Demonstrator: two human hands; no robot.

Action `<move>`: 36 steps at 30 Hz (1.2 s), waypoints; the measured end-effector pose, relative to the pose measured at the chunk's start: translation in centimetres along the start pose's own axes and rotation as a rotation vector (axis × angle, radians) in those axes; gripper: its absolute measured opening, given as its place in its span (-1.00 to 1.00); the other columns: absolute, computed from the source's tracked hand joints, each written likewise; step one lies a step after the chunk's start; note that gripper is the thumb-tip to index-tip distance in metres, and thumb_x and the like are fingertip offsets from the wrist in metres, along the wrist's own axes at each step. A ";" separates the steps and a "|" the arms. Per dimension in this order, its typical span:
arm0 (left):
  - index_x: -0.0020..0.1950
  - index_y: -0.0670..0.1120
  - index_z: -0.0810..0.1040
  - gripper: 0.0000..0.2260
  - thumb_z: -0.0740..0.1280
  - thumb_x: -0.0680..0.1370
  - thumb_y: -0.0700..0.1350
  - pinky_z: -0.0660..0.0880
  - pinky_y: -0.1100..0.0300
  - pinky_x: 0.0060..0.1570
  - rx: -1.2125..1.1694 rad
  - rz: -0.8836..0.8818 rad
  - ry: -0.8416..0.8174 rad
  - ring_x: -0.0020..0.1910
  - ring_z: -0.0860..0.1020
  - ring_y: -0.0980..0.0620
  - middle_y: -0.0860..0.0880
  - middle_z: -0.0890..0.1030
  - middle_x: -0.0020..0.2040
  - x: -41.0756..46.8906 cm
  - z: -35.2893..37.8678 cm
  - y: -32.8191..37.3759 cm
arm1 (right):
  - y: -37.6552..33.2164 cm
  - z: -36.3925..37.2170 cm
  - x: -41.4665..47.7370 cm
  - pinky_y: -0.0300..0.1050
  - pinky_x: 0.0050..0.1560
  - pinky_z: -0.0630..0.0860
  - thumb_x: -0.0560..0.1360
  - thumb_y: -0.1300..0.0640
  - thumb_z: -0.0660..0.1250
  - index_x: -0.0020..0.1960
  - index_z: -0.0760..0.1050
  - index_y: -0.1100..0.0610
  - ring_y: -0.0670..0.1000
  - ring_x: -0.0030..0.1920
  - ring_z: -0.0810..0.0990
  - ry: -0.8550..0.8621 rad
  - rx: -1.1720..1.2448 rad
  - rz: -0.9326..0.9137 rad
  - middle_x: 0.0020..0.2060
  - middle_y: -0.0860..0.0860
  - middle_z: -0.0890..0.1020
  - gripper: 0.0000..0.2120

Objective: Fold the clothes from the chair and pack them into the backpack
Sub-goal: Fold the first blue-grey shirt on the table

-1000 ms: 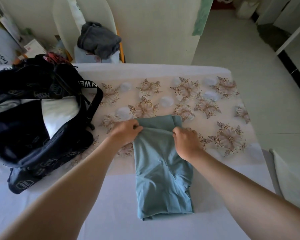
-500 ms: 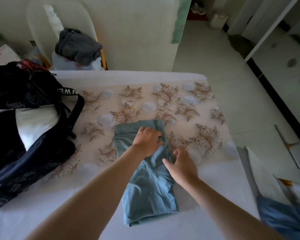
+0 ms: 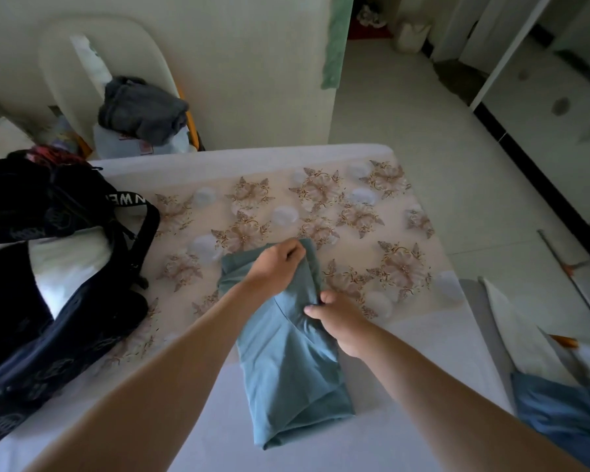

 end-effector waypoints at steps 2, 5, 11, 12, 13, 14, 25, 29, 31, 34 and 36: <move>-0.01 -0.01 0.48 -0.95 0.28 0.62 -0.06 0.38 0.07 0.09 0.236 0.090 0.059 0.04 0.47 -0.03 0.09 0.52 -0.08 0.1 0.4 0.4 | 1.3 -0.8 0.4 -0.04 0.00 0.63 0.51 0.27 0.32 -0.03 0.60 0.11 0.05 -0.08 0.67 0.038 -0.081 0.021 -0.11 0.08 0.69 -0.88; 0.21 -0.03 0.50 -0.74 0.36 0.53 -0.16 0.36 0.03 0.22 0.506 0.211 0.153 0.17 0.43 -0.07 0.01 0.51 0.15 -1.4 2.2 1.3 | 2.4 -2.1 0.2 -0.08 -0.03 0.62 0.45 0.34 0.24 0.08 0.58 0.10 0.04 -0.07 0.65 0.151 -0.306 0.006 -0.06 0.06 0.67 -0.71; 0.20 -0.05 0.58 -0.76 0.24 0.57 -0.08 0.36 0.01 0.29 0.501 0.408 0.248 0.21 0.51 -0.11 -0.04 0.55 0.23 -9.5 6.0 0.5 | 0.1 -3.1 -4.6 -0.04 -0.05 0.51 0.55 0.06 0.31 0.18 0.49 0.09 0.12 0.02 0.61 0.452 -0.576 -0.318 0.10 0.04 0.59 -0.77; 0.30 -0.05 0.54 -0.69 0.20 0.60 -0.02 0.30 0.00 0.38 0.496 0.367 0.232 0.33 0.45 -0.10 -0.04 0.51 0.34 -10.2 6.1 -0.5 | 0.8 -2.8 -5.2 -0.08 -0.06 0.50 0.54 -0.11 0.30 0.14 0.48 0.04 0.07 -0.01 0.62 0.417 -0.568 -0.251 0.03 -0.02 0.61 -0.73; 0.41 -0.05 0.46 -0.62 0.16 0.63 0.02 0.23 -0.01 0.46 0.485 0.314 0.222 0.43 0.36 -0.09 -0.05 0.42 0.44 -10.8 6.0 -1.4 | 1.7 -2.3 -5.5 -0.11 -0.04 0.49 0.50 -0.24 0.28 0.14 0.48 -0.01 0.02 -0.01 0.61 0.349 -0.562 -0.182 -0.01 -0.08 0.62 -0.64; 0.48 -0.04 0.38 -0.57 0.14 0.63 0.05 0.17 -0.01 0.50 0.463 0.268 0.218 0.50 0.27 -0.08 -0.05 0.34 0.51 -11.5 5.5 -2.0 | 2.5 -1.7 -5.9 -0.12 -0.01 0.50 0.45 -0.30 0.28 0.16 0.48 -0.05 -0.01 0.00 0.61 0.286 -0.559 -0.141 -0.02 -0.11 0.63 -0.58; 0.62 0.00 0.03 -0.21 0.24 0.47 0.21 0.03 -0.07 0.53 0.684 0.468 -0.167 0.60 -0.05 -0.07 -0.07 0.01 0.62 -22.0 9.4 -5.2 | 4.6 -1.6 -7.9 -0.06 -0.06 0.46 0.62 -0.03 0.25 0.52 0.13 0.05 0.17 0.09 0.61 0.305 -0.719 -0.065 0.17 0.13 0.60 -0.46; 0.54 -0.06 0.32 -0.46 0.19 0.55 0.00 0.13 -0.01 0.48 0.572 0.523 -0.005 0.57 0.16 -0.06 -0.04 0.22 0.58 -24.3 7.6 -4.7 | 2.2 0.9 -10.8 0.06 0.07 0.52 0.47 0.19 0.37 0.44 0.28 0.06 0.18 0.18 0.52 0.400 -1.098 -0.600 0.28 0.12 0.45 -0.42; 0.51 -0.08 0.36 -0.45 0.21 0.55 0.08 0.14 0.01 0.47 0.594 0.528 -0.002 0.56 0.16 -0.06 -0.08 0.24 0.57 -25.4 7.9 -4.8 | 2.6 3.4 -12.1 0.08 0.28 0.45 0.48 0.14 0.32 0.47 0.33 0.09 0.20 0.36 0.42 0.257 -1.202 -0.806 0.44 0.16 0.36 -0.44; 0.54 -0.08 0.31 -0.27 0.24 0.46 0.29 0.13 0.03 0.48 0.670 0.479 -0.077 0.56 0.16 -0.08 -0.12 0.19 0.58 -26.3 9.1 -6.1 | 7.3 5.2 -11.8 0.04 0.56 -0.10 0.57 -0.19 0.12 0.63 -0.11 0.08 0.11 0.61 -0.18 -0.096 -1.326 -0.618 0.60 0.12 -0.23 -0.23; 0.49 -0.11 0.40 -0.29 0.37 0.44 0.24 0.32 0.02 0.44 0.669 0.453 -0.079 0.51 0.28 -0.11 -0.15 0.28 0.54 -26.4 9.3 -6.4 | 8.5 4.8 -11.6 0.06 0.56 -0.25 0.52 -0.26 0.14 0.61 -0.29 0.06 0.08 0.57 -0.35 -0.108 -1.448 -0.566 0.55 0.10 -0.39 -0.10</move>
Point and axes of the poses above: each hand's wrist, its own x-axis towards the middle knuckle, its own z-axis out of the palm, y = z × x, the point moved 9 cm from there along x, towards the middle knuckle
